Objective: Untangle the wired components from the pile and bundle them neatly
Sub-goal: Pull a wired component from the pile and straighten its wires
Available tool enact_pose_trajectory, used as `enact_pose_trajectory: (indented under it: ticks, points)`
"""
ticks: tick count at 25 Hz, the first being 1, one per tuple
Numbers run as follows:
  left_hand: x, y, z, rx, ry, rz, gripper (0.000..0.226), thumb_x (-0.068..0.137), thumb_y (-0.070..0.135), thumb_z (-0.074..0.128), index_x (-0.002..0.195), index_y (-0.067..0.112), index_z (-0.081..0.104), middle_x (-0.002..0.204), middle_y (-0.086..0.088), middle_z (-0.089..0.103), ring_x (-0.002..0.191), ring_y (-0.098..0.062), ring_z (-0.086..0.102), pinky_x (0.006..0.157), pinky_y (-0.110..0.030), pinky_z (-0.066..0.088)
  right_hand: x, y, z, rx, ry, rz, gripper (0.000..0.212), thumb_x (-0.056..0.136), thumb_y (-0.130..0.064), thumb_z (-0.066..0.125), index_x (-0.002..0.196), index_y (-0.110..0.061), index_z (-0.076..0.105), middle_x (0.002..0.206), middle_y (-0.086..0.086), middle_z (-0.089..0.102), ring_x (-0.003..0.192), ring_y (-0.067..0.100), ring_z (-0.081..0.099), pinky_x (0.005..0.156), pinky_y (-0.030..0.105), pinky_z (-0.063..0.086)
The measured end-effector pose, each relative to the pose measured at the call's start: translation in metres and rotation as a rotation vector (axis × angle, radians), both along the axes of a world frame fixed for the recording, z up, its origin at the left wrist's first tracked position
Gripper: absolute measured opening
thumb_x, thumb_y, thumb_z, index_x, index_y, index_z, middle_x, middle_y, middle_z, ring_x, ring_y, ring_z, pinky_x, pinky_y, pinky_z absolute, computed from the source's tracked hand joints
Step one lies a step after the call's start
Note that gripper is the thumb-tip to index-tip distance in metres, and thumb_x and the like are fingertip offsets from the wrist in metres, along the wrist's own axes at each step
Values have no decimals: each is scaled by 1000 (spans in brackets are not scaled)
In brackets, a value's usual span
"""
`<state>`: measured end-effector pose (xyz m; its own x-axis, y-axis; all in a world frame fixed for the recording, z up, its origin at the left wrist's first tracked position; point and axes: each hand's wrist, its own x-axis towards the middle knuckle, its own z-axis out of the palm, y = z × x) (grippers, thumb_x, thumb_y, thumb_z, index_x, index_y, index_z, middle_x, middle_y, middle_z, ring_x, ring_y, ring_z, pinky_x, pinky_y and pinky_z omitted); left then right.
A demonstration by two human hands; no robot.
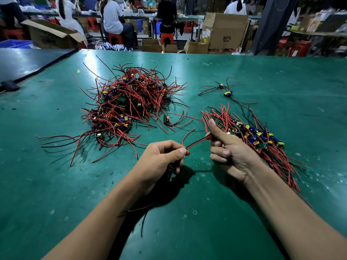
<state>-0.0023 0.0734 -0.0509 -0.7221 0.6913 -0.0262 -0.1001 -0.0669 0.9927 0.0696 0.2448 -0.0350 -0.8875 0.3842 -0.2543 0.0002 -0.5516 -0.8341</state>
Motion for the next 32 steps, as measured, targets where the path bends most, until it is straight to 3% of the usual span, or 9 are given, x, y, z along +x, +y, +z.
enact_pose_trajectory:
  ticks: [5,8,10,14,17,19,23,28,32]
  points:
    - [1,1,2,-21,-48,18,11,90,8,62,89,-3,67,61,-10,63,47,-18,54,49,-19,45,-5,-15,-10,-11,-22,-164,34,73,-43,74,72,-12,61,55,-5,43,34,2,33,32,15,26]
    - [-2,2,5,-7,-91,80,11,90,12,63,90,2,68,67,-10,68,49,-20,59,52,-23,49,-6,-17,-9,56,-21,-130,53,68,-56,70,88,-7,69,57,-6,45,37,5,38,36,17,32]
    - [-5,1,7,29,-147,140,9,90,15,63,91,7,67,72,-8,71,54,-20,65,55,-25,51,-2,-18,-10,172,-30,-51,47,73,-54,71,86,-9,71,58,-5,48,38,7,40,38,19,34]
    - [-10,2,12,141,-300,273,9,90,15,63,93,7,65,79,-9,74,66,-22,73,54,-30,57,6,-28,-24,800,-36,123,13,86,-28,77,84,-17,72,59,-8,58,44,9,48,44,22,40]
    - [-13,1,11,191,-381,350,11,91,13,62,95,3,62,81,-9,75,72,-22,74,57,-31,59,7,-37,-30,1270,67,38,26,73,-36,86,77,-22,64,67,-10,61,52,1,48,54,15,38]
    - [-13,1,11,182,-407,359,16,92,14,62,99,0,61,83,-11,74,68,-21,73,57,-30,59,7,-41,-29,1362,155,-50,32,75,-43,85,81,-25,59,71,-10,60,58,4,51,55,14,38]
    - [-13,1,10,192,-448,317,13,89,17,65,93,4,66,83,-9,74,61,-16,70,55,-25,58,9,-51,-24,1068,296,-134,12,93,-38,69,91,-26,68,67,-12,66,48,5,55,47,19,44]
    - [-10,-1,8,305,-435,13,16,75,16,70,88,18,79,110,-13,72,93,-27,72,69,-30,58,4,-40,4,91,218,-12,21,83,-30,67,71,-15,75,68,4,64,39,9,46,40,19,40]
    - [-2,7,4,227,-400,-33,20,71,16,68,88,17,78,89,-11,74,66,-22,71,60,-29,58,7,-30,12,-338,163,254,25,80,-28,65,64,-9,70,62,-2,57,34,2,39,34,14,33]
